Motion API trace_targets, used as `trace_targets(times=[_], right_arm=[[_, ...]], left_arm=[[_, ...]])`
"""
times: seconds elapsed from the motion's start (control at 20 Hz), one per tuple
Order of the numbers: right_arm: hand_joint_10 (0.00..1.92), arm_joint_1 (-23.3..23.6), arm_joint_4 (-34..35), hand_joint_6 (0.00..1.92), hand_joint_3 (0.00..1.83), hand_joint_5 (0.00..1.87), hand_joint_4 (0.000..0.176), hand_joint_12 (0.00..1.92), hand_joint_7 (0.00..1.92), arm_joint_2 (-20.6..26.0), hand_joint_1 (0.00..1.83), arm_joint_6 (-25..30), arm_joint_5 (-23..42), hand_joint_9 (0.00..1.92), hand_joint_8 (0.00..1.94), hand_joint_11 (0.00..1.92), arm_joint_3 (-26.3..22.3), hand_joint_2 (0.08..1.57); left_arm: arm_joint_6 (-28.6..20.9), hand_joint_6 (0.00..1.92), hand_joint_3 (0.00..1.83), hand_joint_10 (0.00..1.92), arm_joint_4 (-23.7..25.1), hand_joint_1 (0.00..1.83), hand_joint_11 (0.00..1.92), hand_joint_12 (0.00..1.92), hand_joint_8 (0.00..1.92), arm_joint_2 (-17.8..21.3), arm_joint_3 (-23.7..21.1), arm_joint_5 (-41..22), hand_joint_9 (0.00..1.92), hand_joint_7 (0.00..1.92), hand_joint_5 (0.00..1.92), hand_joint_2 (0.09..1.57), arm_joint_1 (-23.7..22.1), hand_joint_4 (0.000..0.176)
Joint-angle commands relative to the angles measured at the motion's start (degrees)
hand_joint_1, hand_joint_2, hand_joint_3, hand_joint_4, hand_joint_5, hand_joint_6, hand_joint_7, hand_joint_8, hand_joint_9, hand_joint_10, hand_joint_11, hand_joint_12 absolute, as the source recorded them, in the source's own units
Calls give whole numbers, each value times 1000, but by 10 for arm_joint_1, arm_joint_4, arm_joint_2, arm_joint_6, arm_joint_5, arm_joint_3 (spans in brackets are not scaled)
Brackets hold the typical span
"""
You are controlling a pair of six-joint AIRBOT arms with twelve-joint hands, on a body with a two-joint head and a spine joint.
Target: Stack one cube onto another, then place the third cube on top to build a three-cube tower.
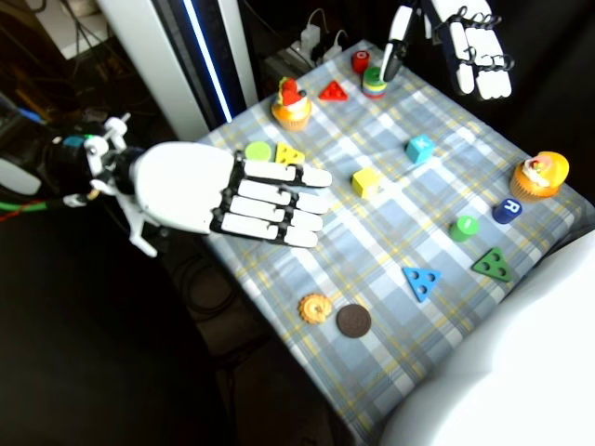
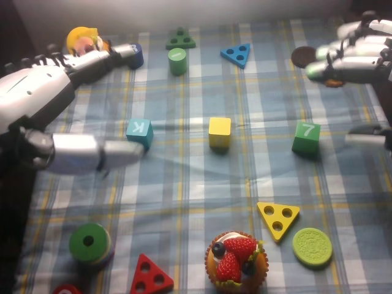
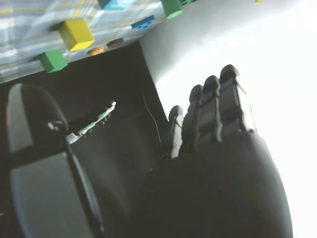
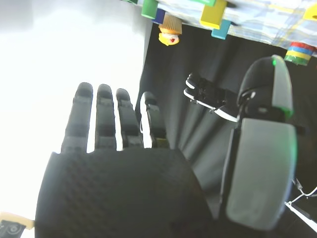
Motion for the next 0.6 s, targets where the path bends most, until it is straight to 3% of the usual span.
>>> trace_targets(times=[0.0, 0.2, 0.55], right_arm=[[23, 9, 12, 4, 4, 564, 0, 1110, 511, -1, 833, 5, 72, 464, 5, 0, 2, 1155], [8, 9, 7, 2, 3, 541, 0, 986, 522, 0, 826, 18, 90, 491, 4, 64, 1, 1187], [3, 10, -7, 0, 1, 549, 0, 1003, 539, 0, 818, 26, 91, 502, 2, 69, 1, 1203]], left_arm=[[28, 4, 8, 10, 1, 580, 78, 199, 10, -8, 7, -42, 296, 333, 243, 953, -15, 176], [205, 11, 0, 0, -65, 711, 15, 147, 4, -47, 31, 1, 297, 384, 320, 920, -49, 176], [323, 20, 4, 5, -125, 820, 59, 138, 8, -85, 80, 80, 323, 440, 468, 939, -81, 176]])
